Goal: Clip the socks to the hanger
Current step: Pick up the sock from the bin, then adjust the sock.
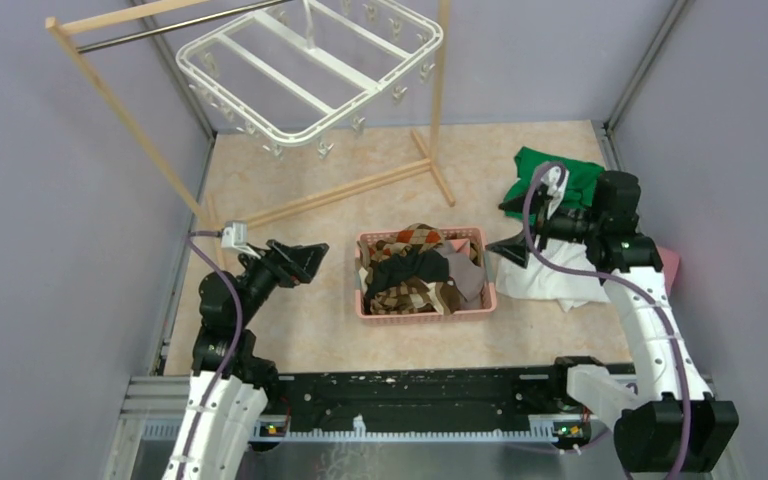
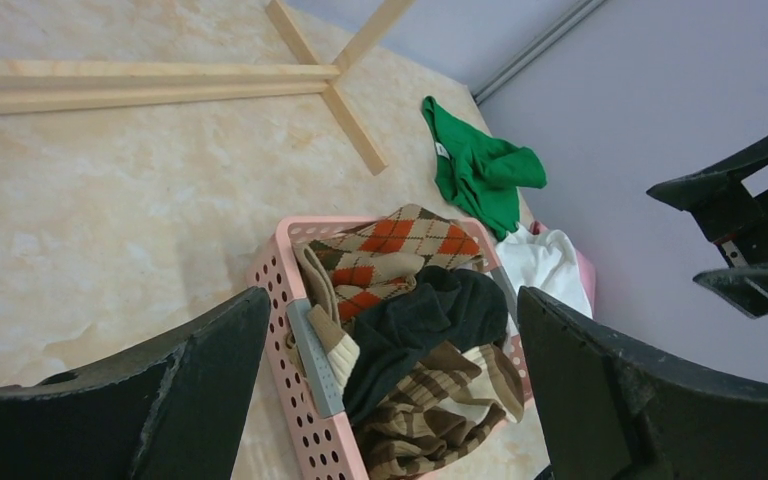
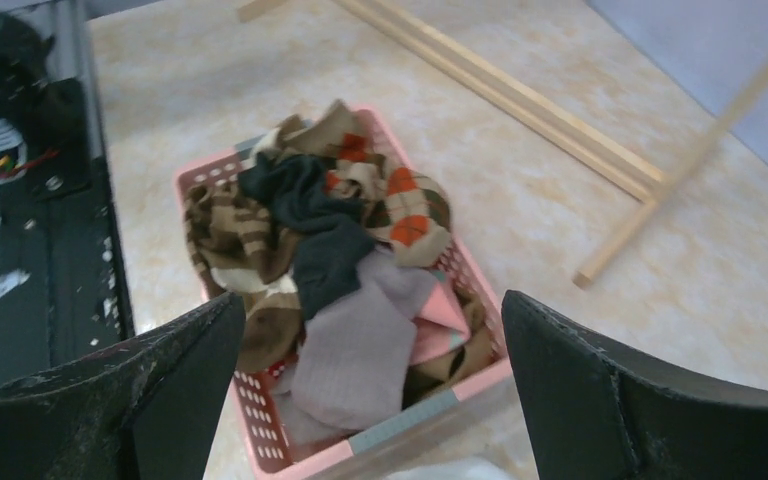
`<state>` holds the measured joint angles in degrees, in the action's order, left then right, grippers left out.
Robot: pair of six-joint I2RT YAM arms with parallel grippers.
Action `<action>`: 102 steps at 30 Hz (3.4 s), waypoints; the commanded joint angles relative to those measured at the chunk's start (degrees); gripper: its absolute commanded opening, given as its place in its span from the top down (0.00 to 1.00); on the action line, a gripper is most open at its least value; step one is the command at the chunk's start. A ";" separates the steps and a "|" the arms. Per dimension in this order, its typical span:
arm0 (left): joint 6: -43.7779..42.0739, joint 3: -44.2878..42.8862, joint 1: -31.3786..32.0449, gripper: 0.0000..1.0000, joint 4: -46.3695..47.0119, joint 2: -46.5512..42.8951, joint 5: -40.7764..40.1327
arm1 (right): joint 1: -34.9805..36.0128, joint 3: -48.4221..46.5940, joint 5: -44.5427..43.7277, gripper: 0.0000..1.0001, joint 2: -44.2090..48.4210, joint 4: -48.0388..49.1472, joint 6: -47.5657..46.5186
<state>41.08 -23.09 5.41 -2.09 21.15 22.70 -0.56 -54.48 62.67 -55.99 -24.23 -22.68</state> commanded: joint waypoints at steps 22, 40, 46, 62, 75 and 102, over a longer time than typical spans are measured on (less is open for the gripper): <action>4.09 5.72 0.04 0.07 19.94 16.80 2.39 | 32.11 -5.35 -16.16 0.34 -21.54 2.95 -31.04; 0.53 3.70 -0.02 0.13 22.35 20.69 2.96 | 32.99 -14.48 -20.19 1.00 -32.67 -10.05 -35.59; -1.59 2.72 0.04 0.14 24.34 19.84 7.66 | 32.85 -14.29 -17.49 1.00 -24.39 -7.93 -29.91; -0.26 5.62 0.81 0.09 48.42 17.79 26.66 | 27.50 -16.22 -15.39 1.00 -11.95 0.92 -10.22; -16.32 4.78 19.18 0.08 41.12 19.40 12.24 | 26.44 -13.76 -16.84 1.00 -9.00 16.00 10.76; -38.89 -9.45 28.41 0.93 40.44 43.05 9.67 | 26.44 -10.05 -14.79 1.00 -7.79 20.09 16.44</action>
<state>5.45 -28.88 33.54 38.02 64.10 32.08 25.74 -64.16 46.87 -65.93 -4.27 -5.74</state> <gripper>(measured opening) 0.249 0.010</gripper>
